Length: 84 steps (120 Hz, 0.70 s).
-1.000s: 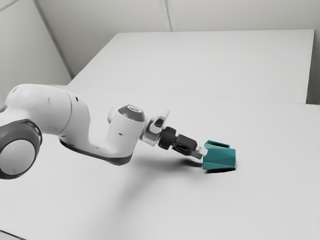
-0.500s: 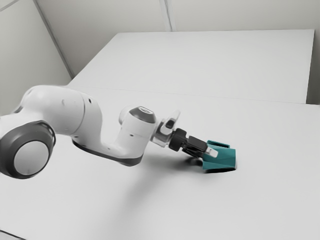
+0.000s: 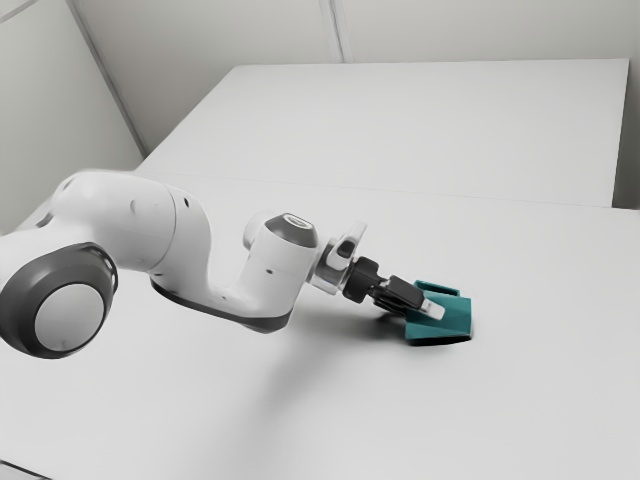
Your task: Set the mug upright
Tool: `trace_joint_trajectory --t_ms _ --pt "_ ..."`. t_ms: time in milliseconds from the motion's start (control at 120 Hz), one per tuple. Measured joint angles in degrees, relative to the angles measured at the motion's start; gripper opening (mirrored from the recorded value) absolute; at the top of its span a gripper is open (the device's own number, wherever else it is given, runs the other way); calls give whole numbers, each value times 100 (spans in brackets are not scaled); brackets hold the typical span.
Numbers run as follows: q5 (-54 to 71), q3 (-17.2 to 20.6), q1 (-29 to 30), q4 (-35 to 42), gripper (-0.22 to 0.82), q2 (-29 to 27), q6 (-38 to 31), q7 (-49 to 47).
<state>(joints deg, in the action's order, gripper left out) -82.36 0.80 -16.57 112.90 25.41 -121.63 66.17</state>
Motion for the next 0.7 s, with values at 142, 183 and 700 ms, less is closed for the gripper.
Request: trace_joint_trajectory --t_ms 142,183,700 --pt "-1 0 4 1 6 0 -5 -8" --pt "0 0 1 -1 1 0 -6 -10" --pt "123 12 -48 59 -17 -419 -37 -56"
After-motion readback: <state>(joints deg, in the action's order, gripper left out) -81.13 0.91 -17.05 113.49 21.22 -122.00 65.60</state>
